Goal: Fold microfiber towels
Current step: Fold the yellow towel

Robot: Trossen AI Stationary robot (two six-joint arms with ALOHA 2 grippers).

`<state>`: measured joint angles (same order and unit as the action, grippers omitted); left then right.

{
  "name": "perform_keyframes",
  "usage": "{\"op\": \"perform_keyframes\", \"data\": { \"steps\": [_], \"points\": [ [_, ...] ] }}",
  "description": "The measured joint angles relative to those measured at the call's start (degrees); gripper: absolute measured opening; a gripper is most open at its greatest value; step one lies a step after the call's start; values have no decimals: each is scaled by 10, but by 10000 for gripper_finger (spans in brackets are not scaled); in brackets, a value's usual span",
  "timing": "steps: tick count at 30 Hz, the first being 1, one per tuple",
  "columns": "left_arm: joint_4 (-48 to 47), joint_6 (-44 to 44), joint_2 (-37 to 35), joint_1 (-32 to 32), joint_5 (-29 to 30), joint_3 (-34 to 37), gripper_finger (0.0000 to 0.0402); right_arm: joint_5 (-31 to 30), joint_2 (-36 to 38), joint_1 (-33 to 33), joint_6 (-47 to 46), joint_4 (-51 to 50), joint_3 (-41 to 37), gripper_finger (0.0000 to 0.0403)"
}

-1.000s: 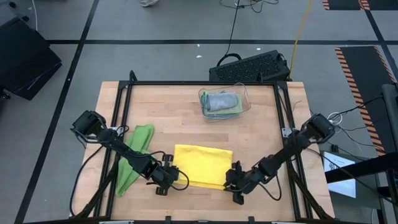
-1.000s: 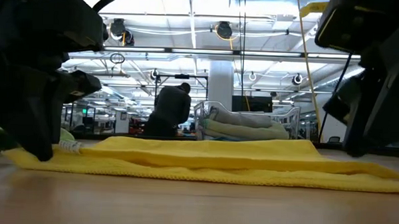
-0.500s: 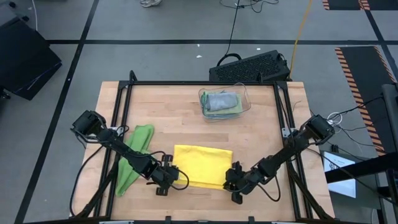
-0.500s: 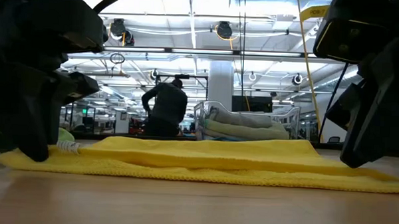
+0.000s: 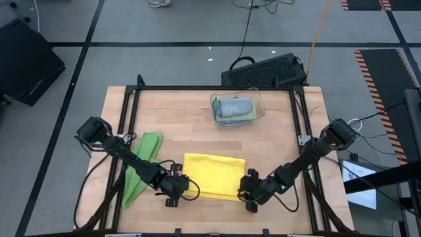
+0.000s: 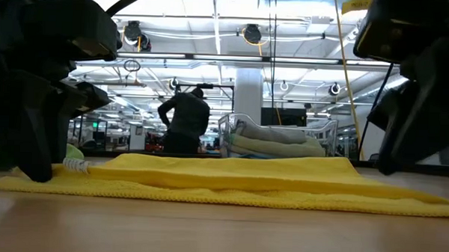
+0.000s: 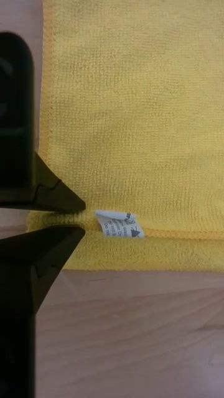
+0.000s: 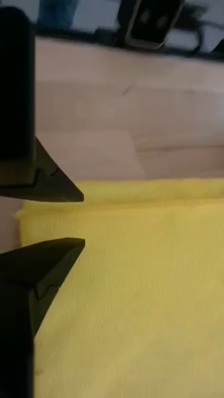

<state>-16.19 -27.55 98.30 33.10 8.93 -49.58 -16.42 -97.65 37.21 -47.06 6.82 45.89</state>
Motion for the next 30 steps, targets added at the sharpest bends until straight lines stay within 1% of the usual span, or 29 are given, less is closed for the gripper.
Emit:
{"op": "perform_keyframes", "data": {
  "steps": [3, 8, 14, 18, 22, 27, 30],
  "points": [
    [0, 0, 0, 0, 0, 0, 53, 14, -1, 0, 14, -11, 0, 89],
    [0, 0, 0, 0, 0, 0, 53, 14, -3, 0, 35, -3, 0, 89],
    [1, 3, 0, 0, 4, 0, 53, 1, -26, -10, 57, 31, 0, 89],
    [1, 2, 0, 0, 5, 0, 53, 15, -34, -15, 58, 39, 0, 86],
    [3, 2, 0, 0, 5, 0, 53, 25, -42, -16, 58, 40, 0, 62],
    [3, 2, 0, 0, 5, 0, 53, 29, -44, -16, 57, 38, 0, 8],
    [3, -10, 0, -1, 5, 0, 53, 30, -44, -17, 47, 37, 0, 6]
  ]
}}
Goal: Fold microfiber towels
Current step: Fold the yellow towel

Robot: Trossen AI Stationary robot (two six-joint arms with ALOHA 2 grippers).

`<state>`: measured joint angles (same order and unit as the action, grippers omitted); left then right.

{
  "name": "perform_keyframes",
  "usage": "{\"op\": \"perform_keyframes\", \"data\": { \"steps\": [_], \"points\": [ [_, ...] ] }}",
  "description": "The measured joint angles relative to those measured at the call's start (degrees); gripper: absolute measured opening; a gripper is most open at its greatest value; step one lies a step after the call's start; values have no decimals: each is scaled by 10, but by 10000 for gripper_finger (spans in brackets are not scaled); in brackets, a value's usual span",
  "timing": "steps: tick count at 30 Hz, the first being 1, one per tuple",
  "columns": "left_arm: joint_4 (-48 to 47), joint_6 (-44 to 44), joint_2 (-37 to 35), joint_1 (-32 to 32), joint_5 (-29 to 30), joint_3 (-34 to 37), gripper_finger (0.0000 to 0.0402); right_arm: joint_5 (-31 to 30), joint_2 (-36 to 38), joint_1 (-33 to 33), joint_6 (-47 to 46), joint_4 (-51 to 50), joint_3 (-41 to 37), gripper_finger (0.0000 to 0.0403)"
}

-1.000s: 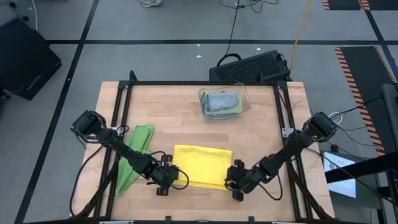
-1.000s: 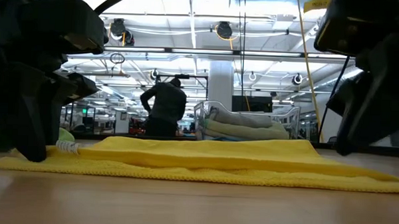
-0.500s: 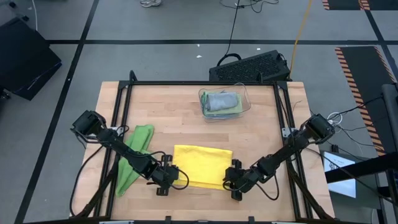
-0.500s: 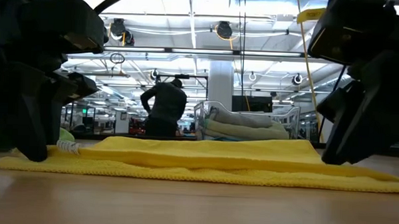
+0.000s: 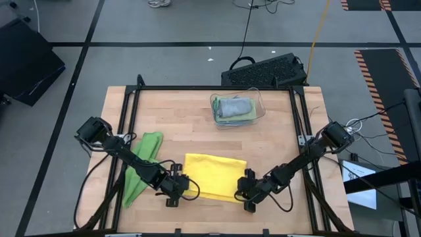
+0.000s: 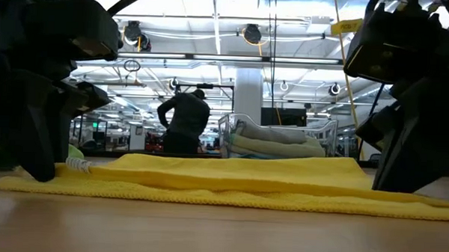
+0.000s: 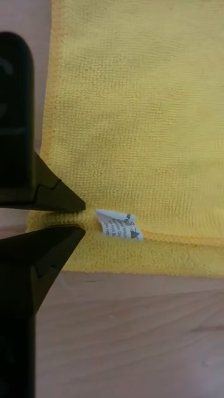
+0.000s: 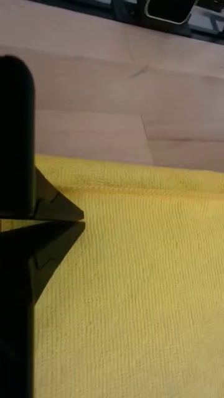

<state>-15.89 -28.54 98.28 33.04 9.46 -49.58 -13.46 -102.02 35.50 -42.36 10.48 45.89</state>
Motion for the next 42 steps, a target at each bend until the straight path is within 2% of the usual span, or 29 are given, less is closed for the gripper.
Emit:
{"op": "perform_keyframes", "data": {
  "steps": [5, 10, 16, 19, 22, 29, 32, 35, 42],
  "points": [
    [-6, -23, -6, -6, -29, -1, 53, 31, 19, -1, -21, -8, 0, 1],
    [-5, -38, -9, -9, -38, -2, 53, 32, 29, 7, -51, -10, 0, 8],
    [-3, -34, -10, -9, -38, -2, 53, 30, 25, 20, -34, -2, 0, 74],
    [-4, -34, -10, -9, -38, -2, 53, 10, 20, 21, -29, -2, 0, 110],
    [-4, -34, -10, -9, -39, -2, 53, -4, 19, 21, -9, -2, 0, 124],
    [-4, -33, -13, -9, -48, -2, 52, 1, 17, 17, 26, 12, 0, 89],
    [-3, -33, -26, -10, -50, -2, 35, 1, 17, 17, 23, 18, 0, 78],
    [-5, -33, -40, -10, -49, -2, 9, 2, 17, 17, 26, 17, 0, 76],
    [-5, -36, -65, -12, -48, -2, 8, 12, 17, 17, 18, 22, 0, 75]
  ]
}}
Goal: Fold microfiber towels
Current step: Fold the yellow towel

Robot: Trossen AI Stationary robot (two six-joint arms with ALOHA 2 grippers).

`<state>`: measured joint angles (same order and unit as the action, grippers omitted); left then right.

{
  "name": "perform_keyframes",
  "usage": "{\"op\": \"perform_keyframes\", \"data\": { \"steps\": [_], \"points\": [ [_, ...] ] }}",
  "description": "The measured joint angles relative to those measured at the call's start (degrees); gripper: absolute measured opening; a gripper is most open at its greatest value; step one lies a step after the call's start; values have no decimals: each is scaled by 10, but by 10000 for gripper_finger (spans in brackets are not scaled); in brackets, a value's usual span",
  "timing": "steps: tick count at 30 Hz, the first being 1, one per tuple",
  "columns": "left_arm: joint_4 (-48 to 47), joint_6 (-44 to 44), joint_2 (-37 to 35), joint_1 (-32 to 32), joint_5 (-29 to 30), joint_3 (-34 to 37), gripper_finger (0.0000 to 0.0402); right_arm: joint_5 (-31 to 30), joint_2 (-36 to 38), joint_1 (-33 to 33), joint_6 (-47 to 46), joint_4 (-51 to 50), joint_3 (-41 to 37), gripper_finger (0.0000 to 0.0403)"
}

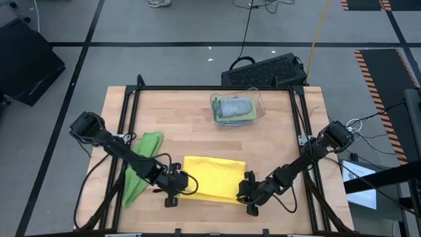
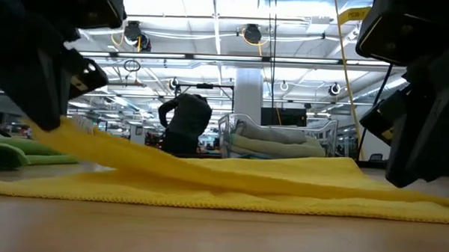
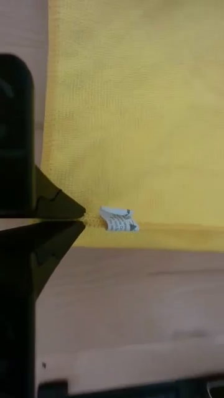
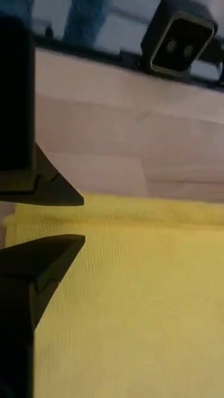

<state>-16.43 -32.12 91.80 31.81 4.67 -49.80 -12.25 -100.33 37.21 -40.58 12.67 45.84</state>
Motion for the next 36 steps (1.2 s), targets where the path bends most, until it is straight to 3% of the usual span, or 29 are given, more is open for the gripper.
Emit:
{"op": "perform_keyframes", "data": {
  "steps": [4, 8, 15, 29, 36],
  "points": [
    [0, -2, -24, 0, -1, 0, 8, 19, 0, 3, -74, 7, 0, 75],
    [0, -3, -42, -3, -2, 0, 11, -11, 0, 15, -94, 9, 0, 88],
    [1, -15, -58, -3, -2, 0, 13, -27, 0, 15, -71, -6, 0, 126],
    [50, -37, -62, -7, -19, 0, 5, -42, 0, 15, -49, -1, 0, 121],
    [78, -64, -71, -10, -9, 0, 8, -44, 0, 11, -36, 52, 0, 124]
  ]
}}
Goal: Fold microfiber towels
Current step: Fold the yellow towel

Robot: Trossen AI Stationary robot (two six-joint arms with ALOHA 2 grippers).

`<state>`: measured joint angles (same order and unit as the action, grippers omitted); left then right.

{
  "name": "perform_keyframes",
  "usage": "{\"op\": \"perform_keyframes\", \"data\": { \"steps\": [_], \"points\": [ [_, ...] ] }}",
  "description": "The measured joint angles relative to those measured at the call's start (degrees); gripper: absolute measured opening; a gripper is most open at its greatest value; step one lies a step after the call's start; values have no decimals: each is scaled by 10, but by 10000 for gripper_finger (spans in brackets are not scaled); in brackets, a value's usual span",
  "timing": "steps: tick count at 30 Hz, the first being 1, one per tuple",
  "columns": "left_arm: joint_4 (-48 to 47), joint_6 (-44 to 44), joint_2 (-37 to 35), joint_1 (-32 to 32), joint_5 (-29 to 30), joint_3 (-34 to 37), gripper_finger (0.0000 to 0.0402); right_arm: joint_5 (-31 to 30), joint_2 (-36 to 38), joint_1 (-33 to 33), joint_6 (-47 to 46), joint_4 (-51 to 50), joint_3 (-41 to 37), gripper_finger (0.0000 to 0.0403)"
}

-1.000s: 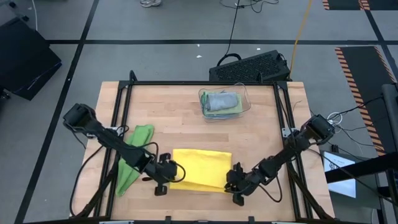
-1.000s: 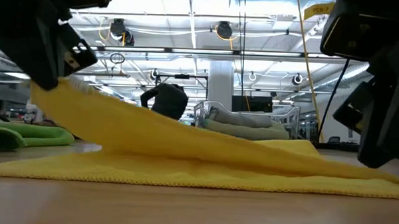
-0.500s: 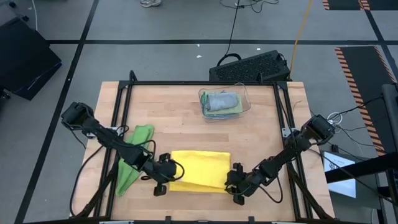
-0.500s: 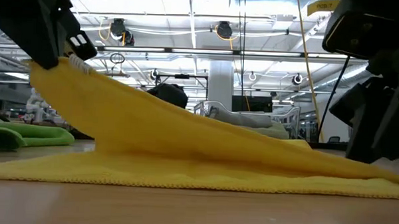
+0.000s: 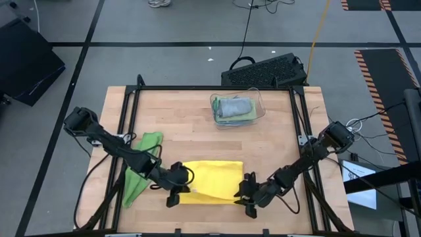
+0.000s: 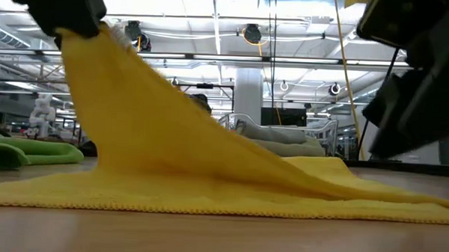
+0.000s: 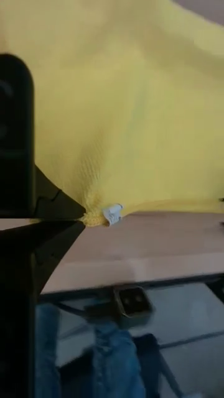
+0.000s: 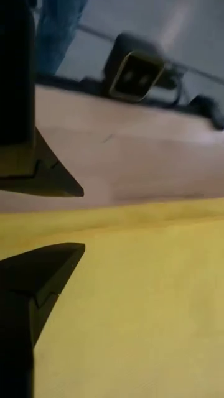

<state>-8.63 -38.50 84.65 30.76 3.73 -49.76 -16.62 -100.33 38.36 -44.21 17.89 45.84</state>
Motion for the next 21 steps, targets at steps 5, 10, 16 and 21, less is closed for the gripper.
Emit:
{"op": "perform_keyframes", "data": {
  "steps": [5, 10, 16, 21],
  "points": [
    [17, -13, -8, -6, 18, 0, 10, -5, 0, -13, 4, 48, 0, 131],
    [42, -12, -28, -10, 19, 0, 5, -12, -2, -38, 16, 71, 0, 132],
    [27, 3, -43, 0, -26, -1, 13, -20, -3, -43, -32, 51, 0, 132],
    [-24, 21, -22, 23, -33, 0, 4, -43, -3, -41, -57, 38, 0, 132]
  ]
}}
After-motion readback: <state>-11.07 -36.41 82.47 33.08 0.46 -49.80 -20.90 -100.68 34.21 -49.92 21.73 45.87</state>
